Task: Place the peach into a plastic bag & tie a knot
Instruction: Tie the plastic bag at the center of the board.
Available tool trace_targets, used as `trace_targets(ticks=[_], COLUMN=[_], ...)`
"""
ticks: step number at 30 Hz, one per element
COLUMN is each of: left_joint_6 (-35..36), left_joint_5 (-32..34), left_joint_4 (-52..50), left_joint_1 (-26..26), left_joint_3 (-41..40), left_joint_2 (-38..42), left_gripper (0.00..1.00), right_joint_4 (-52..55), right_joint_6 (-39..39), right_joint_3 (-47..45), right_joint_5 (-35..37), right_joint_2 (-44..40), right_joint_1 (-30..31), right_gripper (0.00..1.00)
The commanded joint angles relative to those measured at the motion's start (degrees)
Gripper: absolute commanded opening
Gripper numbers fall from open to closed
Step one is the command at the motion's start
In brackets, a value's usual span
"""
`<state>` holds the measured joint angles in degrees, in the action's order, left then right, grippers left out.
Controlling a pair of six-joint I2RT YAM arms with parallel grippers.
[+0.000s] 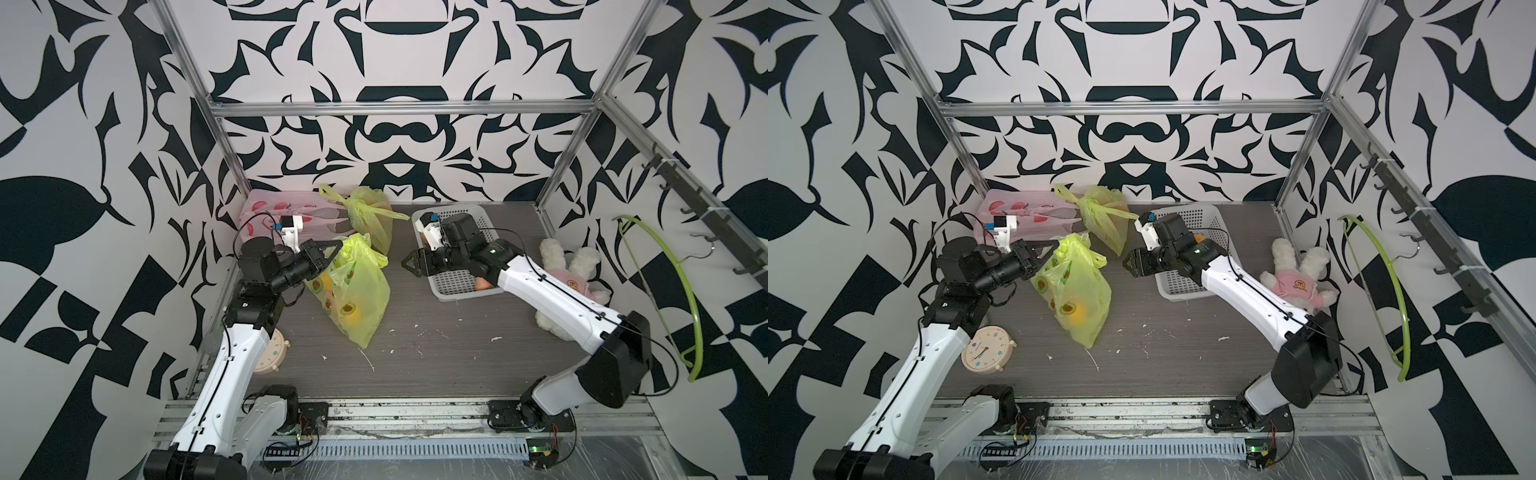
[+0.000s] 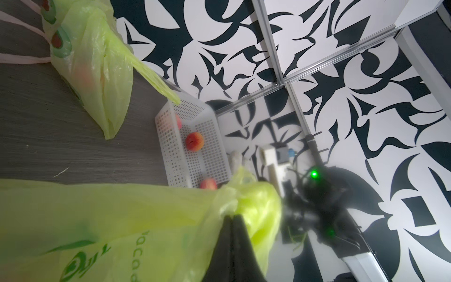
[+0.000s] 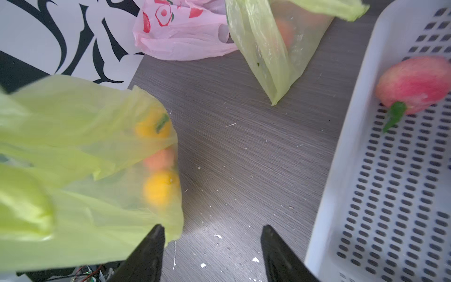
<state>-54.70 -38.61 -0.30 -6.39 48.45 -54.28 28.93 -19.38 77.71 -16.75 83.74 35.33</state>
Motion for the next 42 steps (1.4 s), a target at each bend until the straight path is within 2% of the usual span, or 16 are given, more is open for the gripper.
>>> trace_targets(ticks=[1,5,7,16,25,27,30,33,38,42], left_joint_6=[0.2,0.76,0.78,0.97,1.08,1.0,1.06,1.02,0.97,0.8], left_joint_5=[-2.54,-3.56,-3.7,-5.16,-5.83,-6.03,-6.25,-6.41,-6.56,-6.68], left_joint_4=[1.58,0.9,0.97,1.18,1.52,1.61,1.7,1.7,1.7,1.49], left_joint_1=[0.07,0.05,0.01,-0.01,-0.03,0.0,-0.02,-0.02,-0.02,-0.02], left_joint_3=[-0.46,-0.59,-0.66,-0.63,-0.55,-0.4,-0.28,-0.28,-0.1,0.45], left_joint_2=[-0.21,-0.3,-0.3,-0.56,-0.99,-1.11,-1.32,-1.3,-1.17,-1.17], left_gripper=[0.0,0.0,0.0,0.0,0.0,0.0,0.0,0.0,0.0,0.0], right_joint_4=[0.95,2.48,2.99,2.62,0.98,0.78,0.99,0.85,0.35,-2.41], right_joint_6=[1.55,-1.0,-1.59,-3.77,-5.89,-6.24,-6.5,-7.05,-7.76,-9.22], right_joint_3=[5.78,13.93,17.24,26.58,28.75,29.22,30.01,30.48,30.41,28.28], right_joint_5=[-1.9,-13.88,-17.17,-21.89,-25.73,-26.43,-26.86,-27.68,-28.51,-28.62], right_joint_2=[-3.76,0.85,3.69,12.48,16.13,16.78,17.82,18.82,19.61,19.06], right_joint_1=[-0.09,0.56,1.97,4.52,5.96,6.31,6.8,7.04,7.21,7.21], right_gripper=[0.69,0.69,0.69,0.72,0.73,0.71,0.65,0.55,0.26,0.07])
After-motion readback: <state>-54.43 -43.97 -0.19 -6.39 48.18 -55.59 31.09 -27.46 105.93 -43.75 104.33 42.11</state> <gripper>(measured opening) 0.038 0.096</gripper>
